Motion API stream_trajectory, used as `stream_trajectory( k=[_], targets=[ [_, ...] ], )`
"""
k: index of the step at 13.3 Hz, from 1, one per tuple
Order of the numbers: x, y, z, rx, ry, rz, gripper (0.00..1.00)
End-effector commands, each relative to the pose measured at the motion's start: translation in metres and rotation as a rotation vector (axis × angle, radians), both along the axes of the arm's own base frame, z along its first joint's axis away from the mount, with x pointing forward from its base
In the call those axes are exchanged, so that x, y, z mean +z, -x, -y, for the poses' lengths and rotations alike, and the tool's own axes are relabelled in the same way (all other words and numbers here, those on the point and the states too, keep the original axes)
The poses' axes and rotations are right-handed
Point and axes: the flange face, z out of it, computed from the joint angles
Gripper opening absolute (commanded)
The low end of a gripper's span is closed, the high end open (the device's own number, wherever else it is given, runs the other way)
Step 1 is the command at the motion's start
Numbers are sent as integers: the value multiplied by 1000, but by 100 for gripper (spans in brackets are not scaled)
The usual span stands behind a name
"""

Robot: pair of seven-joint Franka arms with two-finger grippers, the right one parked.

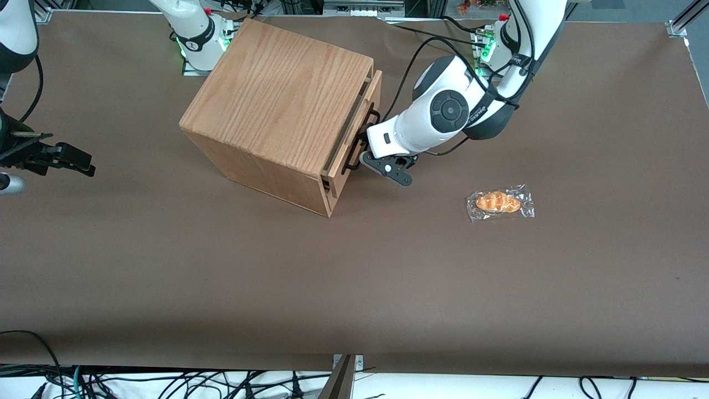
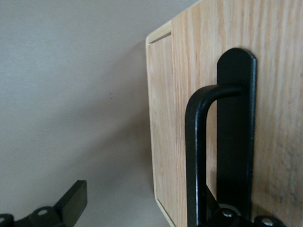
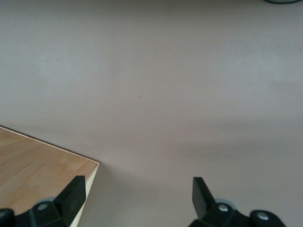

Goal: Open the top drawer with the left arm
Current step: 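Pull the handle with the left gripper, sliding the drawer out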

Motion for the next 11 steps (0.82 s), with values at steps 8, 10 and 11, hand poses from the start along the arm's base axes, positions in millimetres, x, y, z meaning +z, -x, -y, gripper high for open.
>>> stream_trajectory(
  k=[8, 10, 11],
  targets=[
    [10, -19, -65, 22, -127, -42, 100],
    [8, -24, -76, 34, -140, -53, 100],
    [9, -25, -80, 27, -159, -45, 100]
  ],
)
